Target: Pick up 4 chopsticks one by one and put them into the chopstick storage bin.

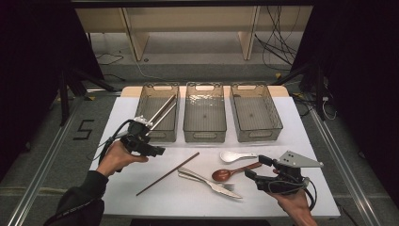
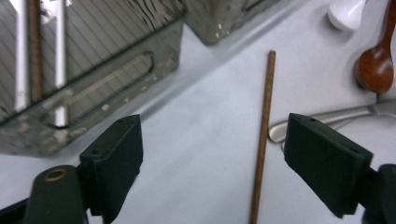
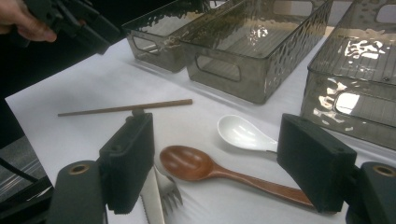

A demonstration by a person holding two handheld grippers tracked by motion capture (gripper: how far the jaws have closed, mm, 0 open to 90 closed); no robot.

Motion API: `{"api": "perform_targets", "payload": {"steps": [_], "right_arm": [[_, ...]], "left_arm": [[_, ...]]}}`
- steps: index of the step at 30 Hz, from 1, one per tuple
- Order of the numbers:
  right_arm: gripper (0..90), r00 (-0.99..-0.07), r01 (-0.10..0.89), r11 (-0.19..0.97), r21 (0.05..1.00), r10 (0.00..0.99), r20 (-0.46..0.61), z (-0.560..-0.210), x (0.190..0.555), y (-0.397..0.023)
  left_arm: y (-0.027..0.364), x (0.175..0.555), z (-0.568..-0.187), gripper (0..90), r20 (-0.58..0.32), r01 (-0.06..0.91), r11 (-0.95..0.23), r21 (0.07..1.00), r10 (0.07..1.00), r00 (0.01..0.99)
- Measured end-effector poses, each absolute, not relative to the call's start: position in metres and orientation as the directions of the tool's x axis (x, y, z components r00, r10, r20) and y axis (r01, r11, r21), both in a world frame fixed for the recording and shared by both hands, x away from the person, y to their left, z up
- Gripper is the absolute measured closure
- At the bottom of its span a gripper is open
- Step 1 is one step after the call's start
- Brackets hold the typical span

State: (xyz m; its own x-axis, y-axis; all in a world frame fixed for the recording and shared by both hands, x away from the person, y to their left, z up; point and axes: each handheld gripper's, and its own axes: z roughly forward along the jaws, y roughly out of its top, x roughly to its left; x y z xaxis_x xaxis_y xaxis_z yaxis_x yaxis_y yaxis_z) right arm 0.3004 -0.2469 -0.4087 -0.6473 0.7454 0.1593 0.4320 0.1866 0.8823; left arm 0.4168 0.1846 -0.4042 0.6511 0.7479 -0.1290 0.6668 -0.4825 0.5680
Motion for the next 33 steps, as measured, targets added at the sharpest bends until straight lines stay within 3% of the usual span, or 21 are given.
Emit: {"api": "perform_targets", "payload": {"steps": [22,33], "right_arm": [[28.4,-0.648,0.433,0.189,0.881,0.745,0.158,-0.409,0.300,-0.246],[28.4,-0.648,0.428,0.189,0.884,0.746,0.155,-0.408,0.300,-0.247]], "left_arm": [[0.167,0.387,-0.425,17.3,-0.073,0.650,-0.585,0.485,0.714,0.696],[0.162,0.380,-0.434,30.4,-0.071,0.640,-0.649,0.411,0.677,0.733]]}}
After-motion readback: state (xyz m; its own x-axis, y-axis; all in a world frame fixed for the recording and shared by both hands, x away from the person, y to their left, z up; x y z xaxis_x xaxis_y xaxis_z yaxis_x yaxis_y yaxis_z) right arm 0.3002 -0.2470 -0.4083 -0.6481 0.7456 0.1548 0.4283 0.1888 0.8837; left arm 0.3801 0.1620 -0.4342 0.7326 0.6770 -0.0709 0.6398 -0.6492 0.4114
